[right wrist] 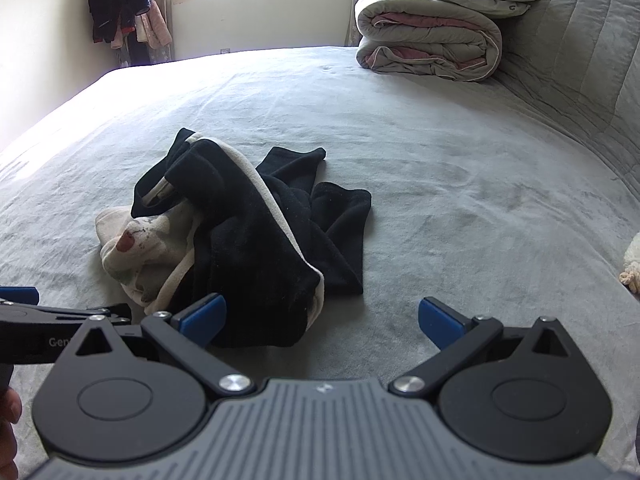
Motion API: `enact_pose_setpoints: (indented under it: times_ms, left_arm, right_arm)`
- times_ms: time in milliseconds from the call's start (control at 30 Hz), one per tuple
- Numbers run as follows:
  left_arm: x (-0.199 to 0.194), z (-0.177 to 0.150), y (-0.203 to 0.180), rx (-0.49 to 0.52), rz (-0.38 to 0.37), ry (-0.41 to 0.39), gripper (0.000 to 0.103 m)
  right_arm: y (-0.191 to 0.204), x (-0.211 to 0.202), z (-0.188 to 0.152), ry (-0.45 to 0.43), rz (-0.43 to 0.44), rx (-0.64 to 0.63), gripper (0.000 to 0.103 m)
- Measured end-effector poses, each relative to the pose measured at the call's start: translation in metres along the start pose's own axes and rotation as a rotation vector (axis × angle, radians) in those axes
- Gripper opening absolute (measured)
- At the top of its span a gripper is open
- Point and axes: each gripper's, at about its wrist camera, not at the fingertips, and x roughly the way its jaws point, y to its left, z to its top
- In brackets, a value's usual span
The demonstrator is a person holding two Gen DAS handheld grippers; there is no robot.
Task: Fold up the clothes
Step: 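Approach the crumpled cream-and-black sweatshirt with both grippers open, then close the right gripper on the black sleeve while the left gripper grasps the cream body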
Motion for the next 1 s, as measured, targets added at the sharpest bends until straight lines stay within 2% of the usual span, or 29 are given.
enact_pose_setpoints:
  times_ms: [100,200,300,333,400,600,733,833,867,900,1000]
  left_arm:
    - [0.006,0.002,0.003,-0.009,-0.006,0.014,0.103]
    - [0.011,0.004,0.010,-0.038,-0.030,0.018,0.103]
    - [0.018,0.005,0.018,-0.082,-0.082,-0.005,0.103]
    - [0.020,0.006,0.020,-0.090,-0.099,-0.010,0.103]
    - [0.026,0.007,0.023,-0.106,-0.131,-0.013,0.103]
    - [0.038,0.011,0.029,-0.166,-0.237,-0.045,0.102]
    - [0.049,0.010,0.026,-0.142,-0.247,-0.042,0.102]
    - [0.054,0.008,0.029,-0.157,-0.267,-0.029,0.103]
    - [0.054,0.008,0.031,-0.169,-0.275,-0.025,0.102]
    - [0.053,0.008,0.033,-0.181,-0.282,-0.022,0.102]
    - [0.047,0.009,0.038,-0.206,-0.288,-0.032,0.097]
  right_arm:
    - [0.001,0.000,0.003,-0.052,0.002,-0.051,0.103]
    - [0.010,-0.027,-0.011,-0.079,0.048,-0.075,0.103]
    - [0.007,-0.003,0.006,0.026,0.115,-0.052,0.103]
    - [0.008,0.004,0.008,0.033,0.127,-0.051,0.103]
    - [0.007,0.009,0.009,-0.044,0.159,-0.034,0.103]
    - [0.012,0.026,0.009,-0.127,0.218,-0.042,0.103]
    - [0.013,0.035,0.008,-0.116,0.256,-0.020,0.103]
    - [0.010,0.046,0.005,-0.073,0.296,0.016,0.103]
    - [0.010,0.048,0.004,-0.071,0.302,0.018,0.095]
    - [0.010,0.050,0.003,-0.066,0.299,0.012,0.081]
    - [0.012,0.046,0.002,-0.079,0.268,-0.025,0.060]
